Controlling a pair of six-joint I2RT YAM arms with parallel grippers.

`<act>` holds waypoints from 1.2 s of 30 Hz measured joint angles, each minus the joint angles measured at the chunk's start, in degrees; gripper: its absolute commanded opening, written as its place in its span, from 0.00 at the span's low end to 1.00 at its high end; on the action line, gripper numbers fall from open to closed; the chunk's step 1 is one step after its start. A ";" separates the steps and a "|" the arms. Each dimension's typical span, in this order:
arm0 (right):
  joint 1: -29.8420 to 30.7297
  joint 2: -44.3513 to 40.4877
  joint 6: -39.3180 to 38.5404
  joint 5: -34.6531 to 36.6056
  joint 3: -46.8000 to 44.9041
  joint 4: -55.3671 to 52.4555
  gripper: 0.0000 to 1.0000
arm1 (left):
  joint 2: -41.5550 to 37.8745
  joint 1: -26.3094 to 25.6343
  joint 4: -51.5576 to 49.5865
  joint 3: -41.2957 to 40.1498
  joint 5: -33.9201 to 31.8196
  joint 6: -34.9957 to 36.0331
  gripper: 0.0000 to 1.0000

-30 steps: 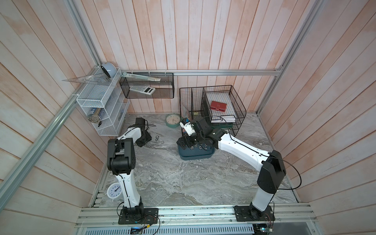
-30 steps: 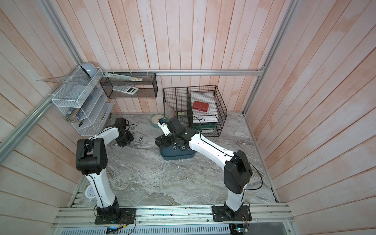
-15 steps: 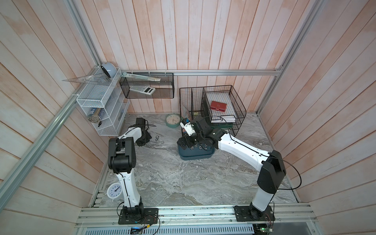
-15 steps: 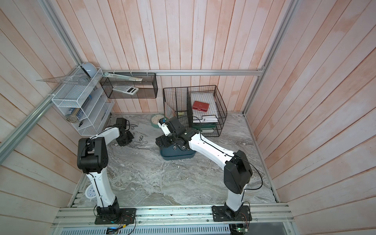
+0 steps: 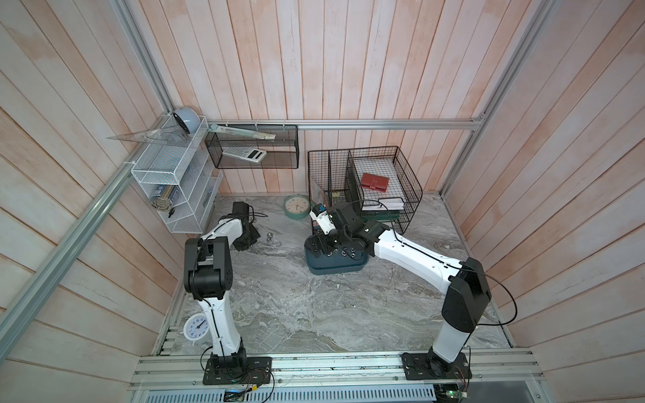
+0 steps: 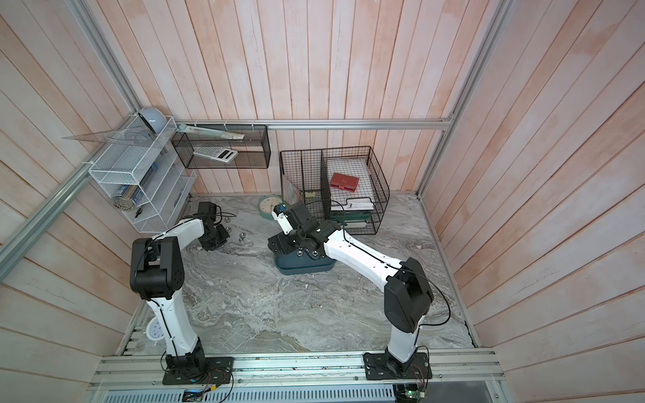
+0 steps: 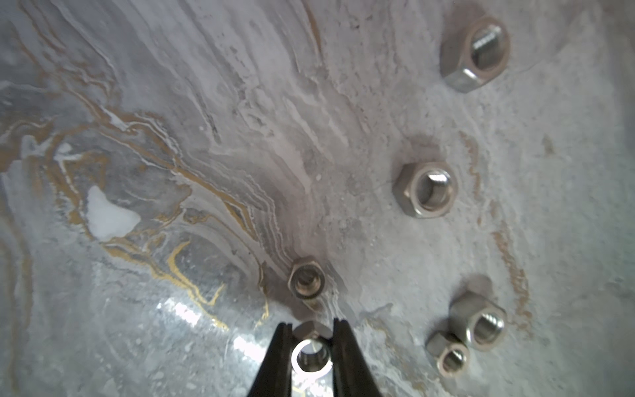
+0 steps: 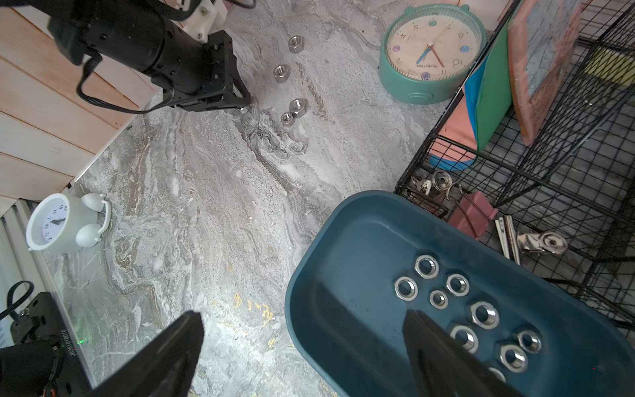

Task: Put the nuts on the desktop into the storage box
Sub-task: Pick up the nut from the center of the board, then place the nut in the storage box.

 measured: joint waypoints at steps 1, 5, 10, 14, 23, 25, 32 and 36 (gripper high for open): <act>0.00 -0.13 0.07 -0.02 -0.28 0.07 0.98 | -0.85 -0.20 0.00 -0.26 0.07 0.00 0.13; 0.02 -0.57 0.39 0.00 -0.85 0.22 0.98 | -3.69 -1.07 0.00 -1.07 0.17 -0.02 0.13; 0.31 -1.81 1.07 0.04 -1.77 0.52 0.98 | -5.84 -2.40 -0.04 -1.75 0.59 -0.46 0.14; 0.44 -3.32 1.18 0.33 -3.34 0.94 0.98 | -7.65 -4.63 -0.96 -1.84 0.66 -0.76 0.14; 0.44 -7.54 1.86 2.56 -9.11 1.79 0.98 | -11.87 -14.97 -1.95 -1.84 1.25 -2.43 0.15; 0.46 -8.79 2.27 3.26 -10.64 1.81 0.98 | -12.17 -17.66 -1.95 -1.84 1.46 -3.04 0.15; 0.46 -14.45 3.28 6.08 -16.61 1.77 0.98 | -10.97 -26.62 -2.14 -0.28 2.14 -5.20 0.16; 0.44 -17.31 4.13 7.67 -19.34 1.70 0.98 | -8.17 -30.03 -2.10 2.01 2.84 -5.44 0.16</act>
